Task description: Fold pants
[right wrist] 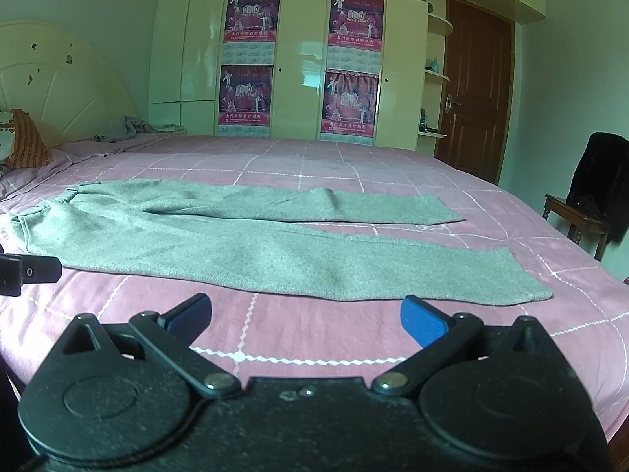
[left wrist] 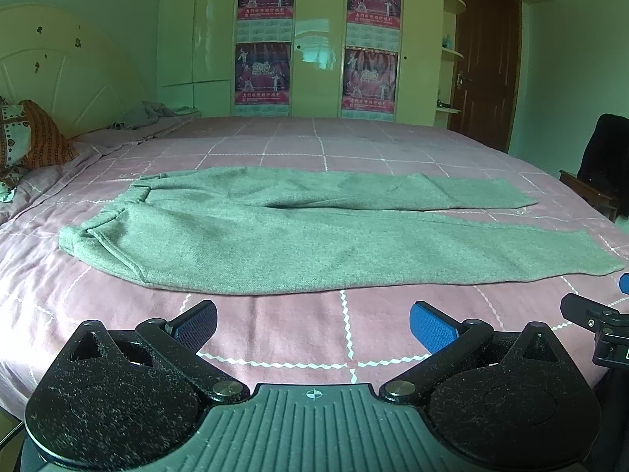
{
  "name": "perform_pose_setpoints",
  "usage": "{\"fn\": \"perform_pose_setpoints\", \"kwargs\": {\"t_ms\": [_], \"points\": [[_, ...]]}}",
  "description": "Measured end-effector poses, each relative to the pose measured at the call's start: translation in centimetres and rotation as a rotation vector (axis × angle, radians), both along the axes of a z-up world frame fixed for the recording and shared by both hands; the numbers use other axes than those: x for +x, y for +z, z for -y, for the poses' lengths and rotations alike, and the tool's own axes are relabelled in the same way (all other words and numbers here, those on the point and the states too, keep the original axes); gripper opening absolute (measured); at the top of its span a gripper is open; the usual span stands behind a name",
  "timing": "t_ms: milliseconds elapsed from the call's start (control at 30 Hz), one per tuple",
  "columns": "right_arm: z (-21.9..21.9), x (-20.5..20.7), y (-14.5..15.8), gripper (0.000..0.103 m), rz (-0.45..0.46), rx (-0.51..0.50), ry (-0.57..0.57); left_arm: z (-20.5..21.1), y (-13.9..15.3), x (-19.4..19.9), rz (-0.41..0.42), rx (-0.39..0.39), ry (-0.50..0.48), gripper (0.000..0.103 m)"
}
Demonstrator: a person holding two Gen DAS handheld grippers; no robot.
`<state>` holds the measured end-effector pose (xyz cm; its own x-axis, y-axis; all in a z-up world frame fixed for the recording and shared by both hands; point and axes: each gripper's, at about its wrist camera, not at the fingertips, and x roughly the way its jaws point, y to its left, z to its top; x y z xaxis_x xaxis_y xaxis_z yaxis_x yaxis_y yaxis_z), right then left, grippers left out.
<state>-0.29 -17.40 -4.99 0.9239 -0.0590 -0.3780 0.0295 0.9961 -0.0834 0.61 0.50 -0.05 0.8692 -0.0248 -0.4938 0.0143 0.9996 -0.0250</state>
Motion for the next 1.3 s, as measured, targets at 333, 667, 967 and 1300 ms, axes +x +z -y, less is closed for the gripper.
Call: {"fn": "perform_pose_setpoints", "kwargs": {"t_ms": [333, 667, 967, 1300], "points": [[-0.02, 0.0, 0.01, 0.103, 0.0, -0.001, -0.001, 0.05, 0.0, -0.03, 0.002, -0.001, 0.002, 0.103], [-0.02, 0.01, 0.01, 0.103, 0.0, 0.002, -0.002, 0.01, 0.03, -0.05, 0.002, -0.001, 0.002, 0.103], [-0.01, 0.02, 0.01, 0.103, 0.0, 0.001, -0.002, -0.03, 0.12, -0.09, 0.0, -0.002, 0.004, 0.103], [0.07, 0.31, -0.16, 0.103, -0.013, 0.017, -0.003, -0.5, -0.18, 0.12, -0.012, 0.0, 0.018, 0.103]]}}
